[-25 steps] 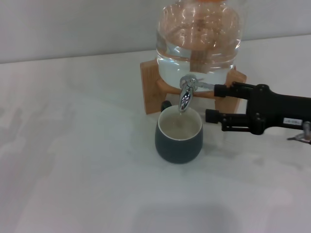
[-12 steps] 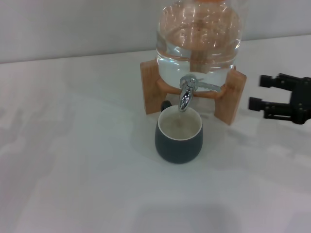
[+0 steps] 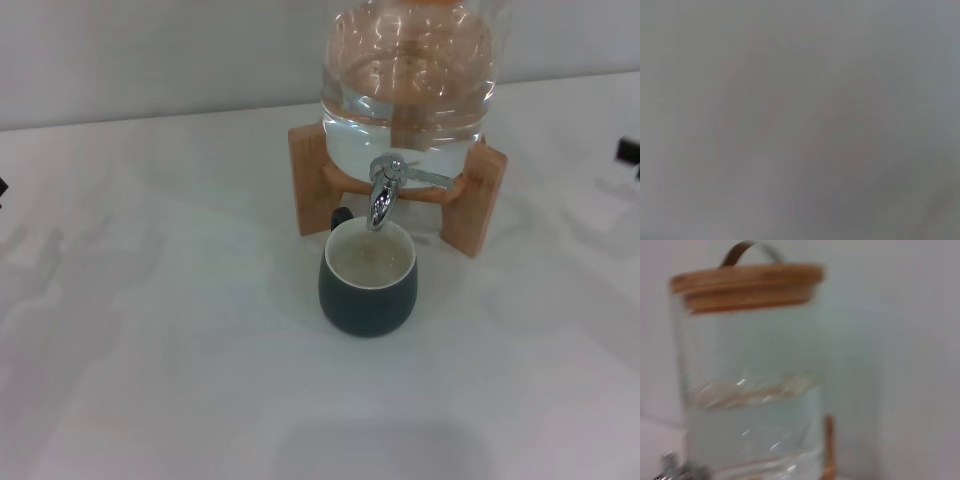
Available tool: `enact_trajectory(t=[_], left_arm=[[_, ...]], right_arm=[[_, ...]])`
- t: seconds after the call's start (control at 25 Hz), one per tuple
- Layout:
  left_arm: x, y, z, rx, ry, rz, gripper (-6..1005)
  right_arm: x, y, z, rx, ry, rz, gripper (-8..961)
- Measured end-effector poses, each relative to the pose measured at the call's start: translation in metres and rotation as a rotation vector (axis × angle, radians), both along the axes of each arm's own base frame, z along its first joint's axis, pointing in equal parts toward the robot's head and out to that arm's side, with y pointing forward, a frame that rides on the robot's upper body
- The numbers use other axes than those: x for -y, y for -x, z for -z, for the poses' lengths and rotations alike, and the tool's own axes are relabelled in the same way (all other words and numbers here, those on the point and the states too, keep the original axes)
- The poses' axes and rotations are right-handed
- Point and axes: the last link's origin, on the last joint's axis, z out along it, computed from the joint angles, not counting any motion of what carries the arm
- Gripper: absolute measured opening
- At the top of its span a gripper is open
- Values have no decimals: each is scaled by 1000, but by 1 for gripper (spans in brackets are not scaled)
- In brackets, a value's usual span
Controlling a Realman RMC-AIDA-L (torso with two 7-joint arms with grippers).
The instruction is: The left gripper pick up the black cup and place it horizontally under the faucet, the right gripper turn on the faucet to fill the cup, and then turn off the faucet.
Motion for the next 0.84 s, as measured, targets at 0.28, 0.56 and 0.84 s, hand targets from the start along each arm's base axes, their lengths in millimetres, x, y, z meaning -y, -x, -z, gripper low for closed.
enact_trajectory(t=[0.28,0.56,0.84], left_arm=[[5,2,2,-32,33,15,515],[10,4,0,-52,45,27,515],[14,6,-3,2,33,9,515]], right_arm=[[12,-17,-26,-167,-301,-6,853],[31,-43,-41,-272,-564,58,853],[32,-52,-37,-252,-583,109,853]])
